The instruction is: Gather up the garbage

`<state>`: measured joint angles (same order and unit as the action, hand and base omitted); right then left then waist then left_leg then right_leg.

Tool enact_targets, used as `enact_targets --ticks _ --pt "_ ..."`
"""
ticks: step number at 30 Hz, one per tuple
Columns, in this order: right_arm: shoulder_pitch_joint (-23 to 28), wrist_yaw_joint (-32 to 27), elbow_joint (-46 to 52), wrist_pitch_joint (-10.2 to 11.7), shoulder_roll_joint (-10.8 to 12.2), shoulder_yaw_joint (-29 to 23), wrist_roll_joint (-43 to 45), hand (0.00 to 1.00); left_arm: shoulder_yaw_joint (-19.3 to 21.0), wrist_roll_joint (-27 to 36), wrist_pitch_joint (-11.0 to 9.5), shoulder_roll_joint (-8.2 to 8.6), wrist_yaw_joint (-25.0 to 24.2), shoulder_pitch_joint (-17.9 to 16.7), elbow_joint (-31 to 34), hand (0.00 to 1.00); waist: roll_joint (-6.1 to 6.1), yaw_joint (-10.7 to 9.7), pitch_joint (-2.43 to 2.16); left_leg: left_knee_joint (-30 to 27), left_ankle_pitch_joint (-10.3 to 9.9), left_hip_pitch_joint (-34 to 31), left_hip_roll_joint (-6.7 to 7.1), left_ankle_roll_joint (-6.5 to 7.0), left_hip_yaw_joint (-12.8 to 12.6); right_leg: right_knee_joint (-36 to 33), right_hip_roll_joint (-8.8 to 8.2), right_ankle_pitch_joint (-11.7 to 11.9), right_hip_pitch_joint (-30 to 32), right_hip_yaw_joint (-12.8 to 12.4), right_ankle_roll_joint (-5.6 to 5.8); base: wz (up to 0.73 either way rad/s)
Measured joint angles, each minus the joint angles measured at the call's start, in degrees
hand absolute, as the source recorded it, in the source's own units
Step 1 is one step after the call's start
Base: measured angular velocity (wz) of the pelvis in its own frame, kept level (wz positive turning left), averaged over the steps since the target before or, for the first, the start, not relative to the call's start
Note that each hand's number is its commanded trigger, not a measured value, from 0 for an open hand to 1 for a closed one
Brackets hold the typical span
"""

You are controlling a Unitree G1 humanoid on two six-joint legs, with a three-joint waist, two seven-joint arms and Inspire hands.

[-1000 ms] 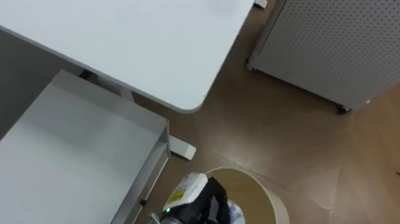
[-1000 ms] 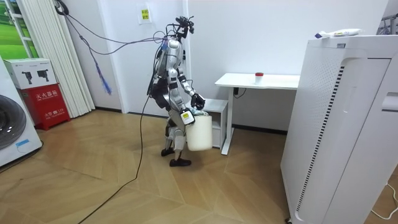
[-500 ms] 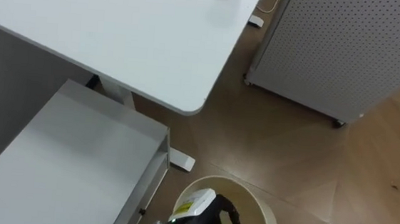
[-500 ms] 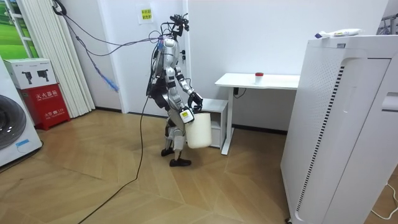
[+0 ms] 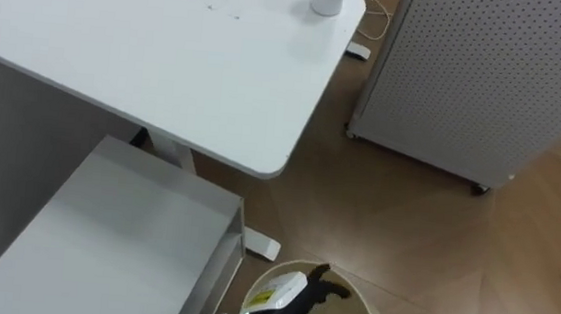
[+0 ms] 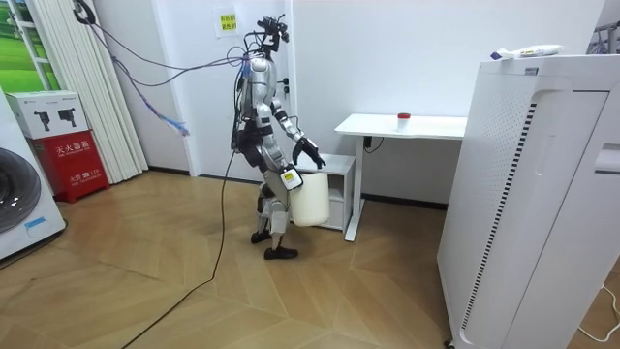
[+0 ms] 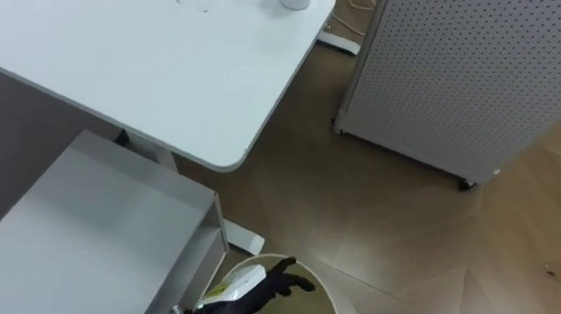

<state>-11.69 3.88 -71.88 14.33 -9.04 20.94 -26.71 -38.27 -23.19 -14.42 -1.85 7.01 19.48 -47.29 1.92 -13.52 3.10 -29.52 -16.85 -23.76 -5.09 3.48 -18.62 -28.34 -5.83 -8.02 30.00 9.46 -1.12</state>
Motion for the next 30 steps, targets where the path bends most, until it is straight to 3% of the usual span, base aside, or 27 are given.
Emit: enact_targets --ticks 5,8,10,11,12,14,15,16,18,19,25,27,30 --pt "1.29 0.07 0.12 -0.11 -1.06 -0.91 0.32 1.0 -0.2 0.06 -0.54 -1.35 -1.44 -1.67 5.44 0.0 0.48 0.08 -0.2 2.84 0.26 4.67 0.75 -0.41 -0.86 0.79 0.15 -0.32 -3.11 -1.18 0.44 -0.11" --pt "1.39 1.1 -0.98 -0.12 -1.69 -3.17 2.51 1.0 -0.05 -0.12 -0.57 -1.48 -2.34 -2.51 7.32 0.0 0.82 0.63 -0.4 3.0 -0.02 6.82 0.73 -0.72 -1.57 1.4 1.41 -0.45 -4.37 -2.53 0.55 -0.34" --pt "1.81 1.5 -1.69 -0.18 -1.77 -4.5 2.53 1.0 0.16 -0.1 -0.58 -2.13 -2.87 -3.46 10.01 0.0 0.79 1.74 -0.44 3.07 -0.74 8.5 0.91 -1.22 -1.45 1.74 2.84 -0.35 -4.78 -4.79 0.56 -0.59" --pt "1.89 1.86 -1.93 -0.46 -1.83 -4.94 2.54 1.0 1.08 0.0 -0.59 -2.28 -3.42 -4.56 11.69 0.0 0.71 2.56 -0.47 3.16 -1.09 9.98 1.25 -1.51 -0.32 1.69 3.69 -0.34 -5.37 -6.82 0.57 -1.04" --pt "1.89 2.11 -1.94 -0.87 -2.01 -5.04 2.53 1.0 2.55 -0.01 -0.59 -2.35 -4.22 -5.84 13.96 0.0 0.57 3.39 -0.56 3.51 -1.24 11.15 2.48 -1.72 4.26 1.49 4.62 -0.32 -5.95 -9.67 0.6 -1.14" --pt "1.67 2.91 -1.53 -1.34 -2.28 -5.24 3.07 1.0 4.35 0.02 -0.81 -2.39 -4.89 -6.99 16.88 0.0 0.37 4.11 -0.68 4.38 -1.24 12.79 4.15 -1.72 9.85 1.4 5.54 -0.19 -6.25 -12.97 0.77 -1.14" --pt "2.0 3.52 -1.64 -1.65 -2.28 -5.44 3.28 1.0 4.88 0.06 -1.17 -2.44 -5.07 -7.11 17.72 0.0 0.08 4.18 -0.76 5.28 -1.23 14.23 4.75 -1.74 11.48 1.62 6.56 0.05 -6.85 -14.78 0.96 -0.94" --pt "2.31 3.8 -1.63 -1.77 -2.2 -5.43 3.26 1.0 5.09 0.03 -1.2 -2.62 -5.2 -7.41 18.44 0.0 -0.13 4.16 -0.84 5.86 -1.23 14.79 4.81 -1.75 11.56 1.87 6.88 0.13 -7.31 -15.43 1.05 -0.58" --pt "3.89 4.45 -1.49 -1.79 -2.06 -6.64 3.27 1.0 5.09 0.03 -2.35 -3.48 -5.33 -8.46 20.85 0.0 -0.6 2.47 -1.56 8.13 -1.18 17.33 4.48 -1.82 10.73 3.9 7.57 0.7 -9.46 -16.2 1.39 -0.26" --pt "4.38 4.44 -1.52 -1.82 -2.11 -6.84 3.2 1.0 5.11 0.07 -2.59 -3.73 -5.35 -8.71 21.69 0.0 -0.93 2.61 -1.88 9.64 -1.16 18.92 4.31 -1.87 9.95 4.99 8.15 1.28 -10.36 -17.14 1.57 -0.27" --pt "6.15 4.4 -1.88 -1.92 -2.03 -8.93 3.24 1.0 5.12 -0.02 -2.67 -5.98 -5.42 -11.22 26.68 0.0 -2.46 3.0 -2.4 12.66 -1.13 23.16 4.1 -1.66 7.77 9.03 8.46 3.92 -14.27 -17.27 2.3 -0.25" --pt "6.31 4.52 -1.35 -1.96 -1.86 -9.02 3.3 1.0 6.85 0.01 -2.72 -7.86 -5.34 -11.58 28.34 0.0 -2.58 3.48 -2.46 13.37 -1.16 24.36 4.2 -1.32 5.19 9.83 8.74 5.15 -14.47 -17.28 2.29 -0.67" --pt "6.99 5.03 -0.74 -1.94 -1.73 -9.42 4.69 1.0 10.36 -0.01 -2.7 -9.04 -5.03 -12.98 31.47 0.0 -2.49 3.29 -2.51 12.91 -1.15 24.56 4.16 -0.81 1.83 12.69 9.28 7.88 -15.02 -18.55 2.55 -0.7"
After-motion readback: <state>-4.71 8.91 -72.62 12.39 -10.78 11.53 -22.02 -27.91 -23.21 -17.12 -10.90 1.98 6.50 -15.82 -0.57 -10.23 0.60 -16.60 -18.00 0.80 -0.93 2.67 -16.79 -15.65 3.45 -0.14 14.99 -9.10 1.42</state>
